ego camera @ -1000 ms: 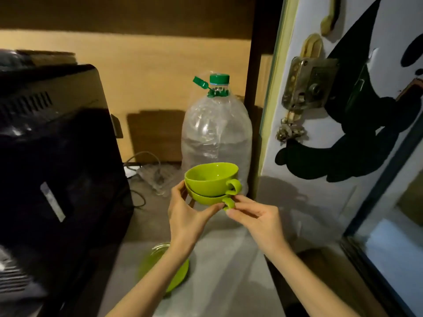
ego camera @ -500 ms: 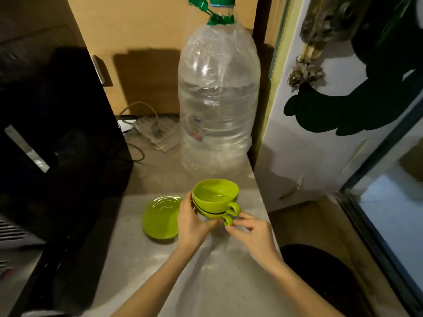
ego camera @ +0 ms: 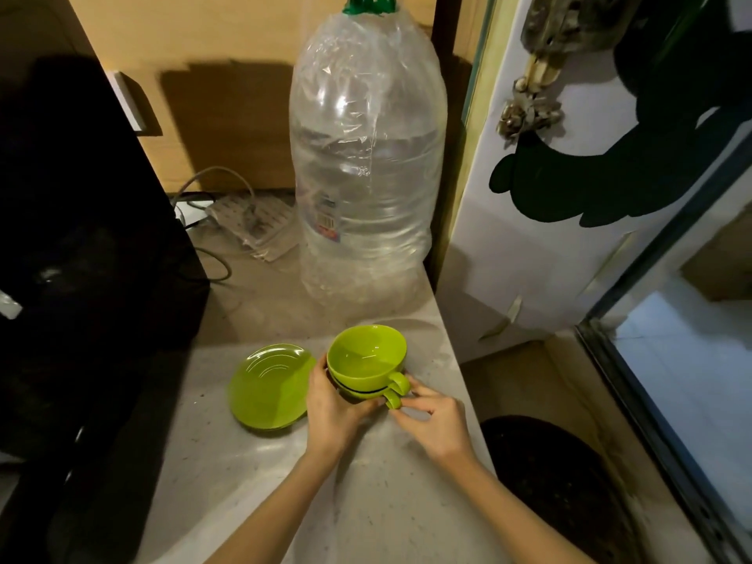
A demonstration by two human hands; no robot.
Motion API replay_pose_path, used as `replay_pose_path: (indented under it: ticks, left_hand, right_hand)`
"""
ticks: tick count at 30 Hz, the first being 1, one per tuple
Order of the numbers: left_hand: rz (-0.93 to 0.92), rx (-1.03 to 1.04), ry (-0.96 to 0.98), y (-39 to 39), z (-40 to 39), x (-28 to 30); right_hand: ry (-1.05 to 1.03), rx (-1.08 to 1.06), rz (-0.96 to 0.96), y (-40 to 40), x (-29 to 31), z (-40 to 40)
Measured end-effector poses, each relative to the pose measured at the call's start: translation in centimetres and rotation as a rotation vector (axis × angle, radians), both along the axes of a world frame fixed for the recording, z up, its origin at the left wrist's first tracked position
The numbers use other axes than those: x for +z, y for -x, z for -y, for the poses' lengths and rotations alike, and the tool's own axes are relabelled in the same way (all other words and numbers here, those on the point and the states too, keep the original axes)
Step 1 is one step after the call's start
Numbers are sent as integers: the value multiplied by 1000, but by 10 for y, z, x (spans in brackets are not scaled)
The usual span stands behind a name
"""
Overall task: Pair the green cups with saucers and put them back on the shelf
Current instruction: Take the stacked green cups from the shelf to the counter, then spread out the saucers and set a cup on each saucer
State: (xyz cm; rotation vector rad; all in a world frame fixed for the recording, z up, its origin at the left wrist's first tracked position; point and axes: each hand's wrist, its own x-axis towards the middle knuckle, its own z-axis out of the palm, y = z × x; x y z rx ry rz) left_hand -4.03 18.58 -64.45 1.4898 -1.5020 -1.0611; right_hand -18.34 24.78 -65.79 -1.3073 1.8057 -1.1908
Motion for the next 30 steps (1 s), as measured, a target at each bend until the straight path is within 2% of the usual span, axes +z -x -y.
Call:
replay_pose_path:
  ticks: [11,16,19,24,27,30]
  left_hand:
    - [33,-83,61,-3,-2,9]
    - [191,-152,126,-15,-3,16]
    - [202,-177,122,-29,-4,25]
    - [237,-223,71,-64,-1,45]
    - [223,-173,25,-91,2,46]
    - [183,42,-6,-117,4,39]
  right_hand:
    - [-26,22,-63,0,1,-2]
    - [-35,-28,-49,-9,17,-13]
    - [52,-103,-194,-18,23,-25]
    - [132,-43,-329,-41,31,-31]
    - [101,19,-261,-61,36,-23]
    - [-74,88,-21,-80,37,-4]
